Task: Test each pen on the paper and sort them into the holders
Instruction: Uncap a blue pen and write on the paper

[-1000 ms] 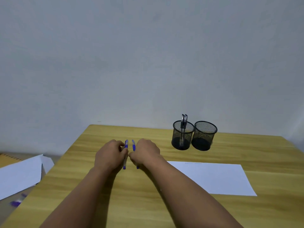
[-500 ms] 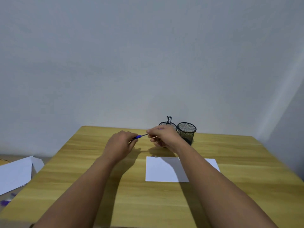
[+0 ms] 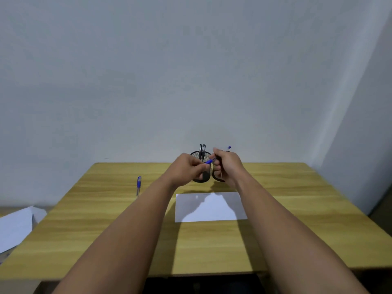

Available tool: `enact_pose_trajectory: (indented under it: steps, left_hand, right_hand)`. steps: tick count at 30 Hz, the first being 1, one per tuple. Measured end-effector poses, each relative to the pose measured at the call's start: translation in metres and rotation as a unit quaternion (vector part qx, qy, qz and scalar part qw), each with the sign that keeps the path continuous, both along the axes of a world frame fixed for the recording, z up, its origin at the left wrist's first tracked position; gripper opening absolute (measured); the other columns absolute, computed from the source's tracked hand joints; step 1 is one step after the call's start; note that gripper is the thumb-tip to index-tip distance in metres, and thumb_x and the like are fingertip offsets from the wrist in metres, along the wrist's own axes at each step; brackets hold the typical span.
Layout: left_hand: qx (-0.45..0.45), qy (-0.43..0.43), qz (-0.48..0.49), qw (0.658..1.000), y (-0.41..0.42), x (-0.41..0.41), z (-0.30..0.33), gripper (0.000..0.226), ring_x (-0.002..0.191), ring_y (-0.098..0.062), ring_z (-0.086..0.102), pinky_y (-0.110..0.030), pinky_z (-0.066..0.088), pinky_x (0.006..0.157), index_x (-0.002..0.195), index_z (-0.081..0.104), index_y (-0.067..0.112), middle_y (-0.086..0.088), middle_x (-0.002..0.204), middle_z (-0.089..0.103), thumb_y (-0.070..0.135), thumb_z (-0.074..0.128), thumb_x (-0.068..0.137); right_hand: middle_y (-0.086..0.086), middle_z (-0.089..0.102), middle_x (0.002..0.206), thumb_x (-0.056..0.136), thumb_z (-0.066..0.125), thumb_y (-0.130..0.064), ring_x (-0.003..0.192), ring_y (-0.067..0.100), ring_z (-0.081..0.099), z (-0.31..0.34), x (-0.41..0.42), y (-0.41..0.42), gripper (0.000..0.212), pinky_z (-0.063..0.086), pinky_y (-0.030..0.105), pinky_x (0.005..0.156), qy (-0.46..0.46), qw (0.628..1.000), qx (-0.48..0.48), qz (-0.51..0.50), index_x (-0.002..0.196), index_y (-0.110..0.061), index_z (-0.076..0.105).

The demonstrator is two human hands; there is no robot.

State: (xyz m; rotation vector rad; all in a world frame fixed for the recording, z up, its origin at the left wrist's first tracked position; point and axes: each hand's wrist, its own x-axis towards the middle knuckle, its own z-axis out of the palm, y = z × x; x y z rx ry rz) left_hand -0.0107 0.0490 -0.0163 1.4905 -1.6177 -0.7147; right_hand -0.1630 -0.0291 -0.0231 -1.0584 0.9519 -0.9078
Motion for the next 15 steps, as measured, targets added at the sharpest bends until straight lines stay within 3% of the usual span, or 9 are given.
enact_pose_trajectory:
  steps: [2, 5, 7, 11, 15]
  left_hand:
    - [0.019, 0.033, -0.016, 0.999, -0.001, -0.004, 0.006, 0.025, 0.058, -0.014, 0.056, -0.031, 0.051, 0.066, 0.081, 0.077, 0.004, -0.007, 0.061, 0.067, 0.024, 0.07, 0.095]
    - [0.081, 0.004, -0.051, 0.995, 0.003, 0.014, -0.004, 0.024, 0.062, -0.015, 0.062, -0.032, 0.055, 0.073, 0.08, 0.076, 0.004, -0.005, 0.062, 0.069, 0.023, 0.072, 0.094]
    - [0.096, -0.046, 0.005, 0.994, 0.01, 0.049, -0.024, 0.022, 0.062, -0.013, 0.065, -0.038, 0.058, 0.079, 0.081, 0.076, 0.009, -0.002, 0.064, 0.073, 0.026, 0.072, 0.094]
    - [0.04, -0.232, 0.171, 0.957, 0.016, 0.095, -0.059, 0.014, 0.081, -0.014, 0.071, -0.037, 0.058, 0.078, 0.083, 0.073, 0.029, 0.009, 0.078, 0.076, 0.034, 0.066, 0.094]
    - [0.027, -0.461, 0.19, 0.867, 0.004, 0.09, -0.082, 0.022, 0.101, -0.022, 0.065, -0.033, 0.046, 0.08, 0.101, 0.076, 0.031, 0.007, 0.106, 0.072, 0.039, 0.058, 0.091]
  right_hand:
    - [-0.004, 0.036, 0.052, 0.112, 0.052, -0.025, 0.043, 0.008, 0.029, 0.002, -0.004, -0.009, 0.035, 0.024, 0.018, 0.038, -0.034, 0.999, 0.009, -0.034, 0.079, -0.013, 0.056]
    - [-0.007, 0.029, 0.04, 0.107, 0.046, -0.016, 0.029, 0.006, 0.023, 0.006, -0.04, -0.04, 0.032, 0.017, 0.013, 0.035, -0.135, 0.972, 0.06, -0.18, 0.075, -0.017, 0.05]
    - [-0.008, 0.033, 0.041, 0.104, 0.045, -0.016, 0.032, 0.008, 0.025, 0.007, -0.076, -0.058, 0.028, 0.019, 0.015, 0.037, -0.083, 0.966, 0.039, -0.241, 0.077, -0.017, 0.052]
    - [-0.005, 0.041, 0.058, 0.103, 0.052, -0.019, 0.047, 0.012, 0.033, -0.007, -0.099, -0.058, 0.023, 0.024, 0.022, 0.044, 0.025, 0.973, -0.013, -0.228, 0.083, -0.014, 0.063]
    - [-0.004, 0.044, 0.059, 0.105, 0.054, -0.02, 0.045, 0.011, 0.037, -0.044, -0.088, -0.058, 0.026, 0.027, 0.02, 0.044, 0.058, 0.976, -0.024, -0.208, 0.082, -0.014, 0.065]
